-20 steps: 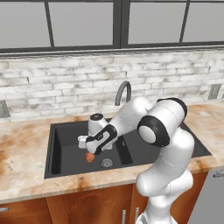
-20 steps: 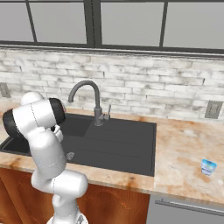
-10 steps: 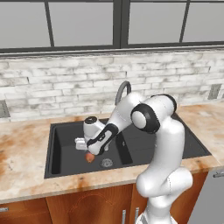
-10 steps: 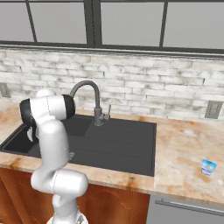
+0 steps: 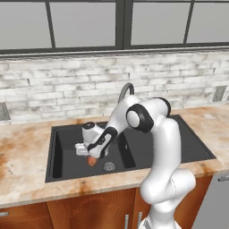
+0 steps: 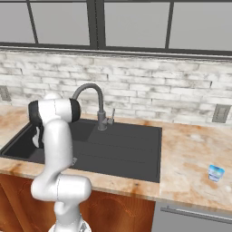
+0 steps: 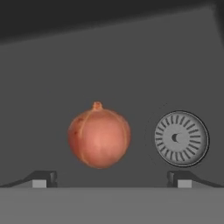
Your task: Turn on the sink faucet. Then move the onion from the counter to the sink. Turn off the sink. Move the vegetable from the sink to the pot next to the stove. Finally move the pot to the front right burner.
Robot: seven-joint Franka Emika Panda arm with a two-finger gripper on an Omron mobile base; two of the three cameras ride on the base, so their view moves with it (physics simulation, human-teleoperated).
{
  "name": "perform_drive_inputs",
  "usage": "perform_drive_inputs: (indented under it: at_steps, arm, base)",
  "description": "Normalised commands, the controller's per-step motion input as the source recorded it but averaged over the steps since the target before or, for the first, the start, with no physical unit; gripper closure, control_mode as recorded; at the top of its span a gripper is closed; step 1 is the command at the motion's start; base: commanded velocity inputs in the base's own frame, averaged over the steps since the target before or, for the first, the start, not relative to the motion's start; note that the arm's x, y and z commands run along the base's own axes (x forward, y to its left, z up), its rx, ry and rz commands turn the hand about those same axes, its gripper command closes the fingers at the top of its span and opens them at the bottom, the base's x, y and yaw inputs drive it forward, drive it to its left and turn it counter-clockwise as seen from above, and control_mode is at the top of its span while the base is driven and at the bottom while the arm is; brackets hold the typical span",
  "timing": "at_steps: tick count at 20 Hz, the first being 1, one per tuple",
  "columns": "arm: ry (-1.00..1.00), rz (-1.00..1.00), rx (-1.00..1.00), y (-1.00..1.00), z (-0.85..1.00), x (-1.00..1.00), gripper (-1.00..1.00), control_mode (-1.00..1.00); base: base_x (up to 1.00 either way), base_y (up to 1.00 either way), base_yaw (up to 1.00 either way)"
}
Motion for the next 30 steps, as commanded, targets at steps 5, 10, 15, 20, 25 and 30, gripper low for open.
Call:
perform_drive_inputs:
  at_steps: [5, 10, 15, 20, 25, 30]
  arm:
    - [0.08, 0.00, -0.01, 0.02, -0.22, 0.32, -1.00, -1.00]
    - [0.08, 0.00, -0.01, 0.00, -0.23, 0.08, -1.00, -1.00]
    - [0.08, 0.00, -0.01, 0.00, -0.21, 0.04, -1.00, -1.00]
    - [0.04, 0.00, -0.02, 0.00, -0.27, 0.07, -1.00, -1.00]
    - [0.00, 0.00, -0.01, 0.00, -0.25, 0.02, -1.00, -1.00]
    - [0.00, -0.01, 0.00, 0.00, -0.19, -0.28, -1.00, -1.00]
  base:
    - [0.00, 0.00, 0.00]
    - [0.00, 0.00, 0.00]
    - [0.00, 0.00, 0.00]
    - [0.00, 0.00, 0.00]
    - [0.00, 0.00, 0.00]
    - [0.00, 0.00, 0.00]
